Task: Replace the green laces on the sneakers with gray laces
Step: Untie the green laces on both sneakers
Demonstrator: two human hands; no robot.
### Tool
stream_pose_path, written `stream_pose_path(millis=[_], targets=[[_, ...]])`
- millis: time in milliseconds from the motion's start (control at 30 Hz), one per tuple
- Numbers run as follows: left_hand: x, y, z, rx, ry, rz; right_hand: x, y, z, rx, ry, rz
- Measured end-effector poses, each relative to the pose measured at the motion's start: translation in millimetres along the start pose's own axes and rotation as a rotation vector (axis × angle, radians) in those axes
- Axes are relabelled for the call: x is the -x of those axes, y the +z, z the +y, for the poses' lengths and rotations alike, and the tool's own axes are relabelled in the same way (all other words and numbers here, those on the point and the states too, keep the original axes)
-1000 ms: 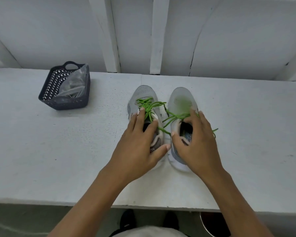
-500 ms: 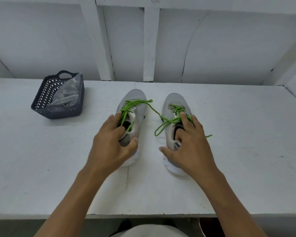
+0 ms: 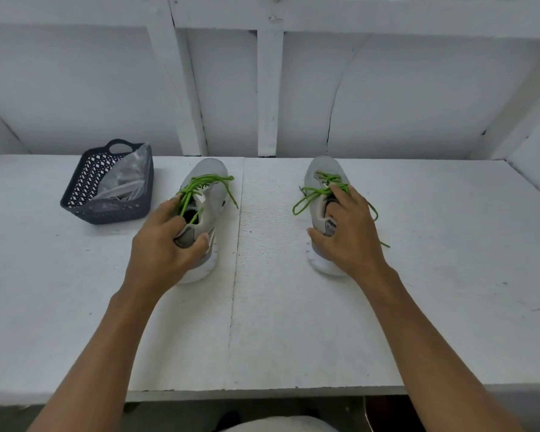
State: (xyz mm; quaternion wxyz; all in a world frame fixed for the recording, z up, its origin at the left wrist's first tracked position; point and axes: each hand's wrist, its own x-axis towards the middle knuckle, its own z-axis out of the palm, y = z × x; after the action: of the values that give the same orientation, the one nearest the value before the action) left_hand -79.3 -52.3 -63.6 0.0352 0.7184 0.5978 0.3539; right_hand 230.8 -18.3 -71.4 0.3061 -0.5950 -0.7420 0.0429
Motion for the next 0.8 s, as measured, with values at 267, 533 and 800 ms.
stream_pose_path(millis=[267,533,800], targets=[[-11,-4,-6,-0.108,-0.076,-0.071,2,-5,0,0.026,0.03,0.012],[-12,-18,18,-0.021,-0.103,-0.046,8,-20,-12,-0.282,0.167,0.122],[-39,-2,64,0.098,0.074,-0.139,1,-42,-19,-0.399,0.248,0.175]])
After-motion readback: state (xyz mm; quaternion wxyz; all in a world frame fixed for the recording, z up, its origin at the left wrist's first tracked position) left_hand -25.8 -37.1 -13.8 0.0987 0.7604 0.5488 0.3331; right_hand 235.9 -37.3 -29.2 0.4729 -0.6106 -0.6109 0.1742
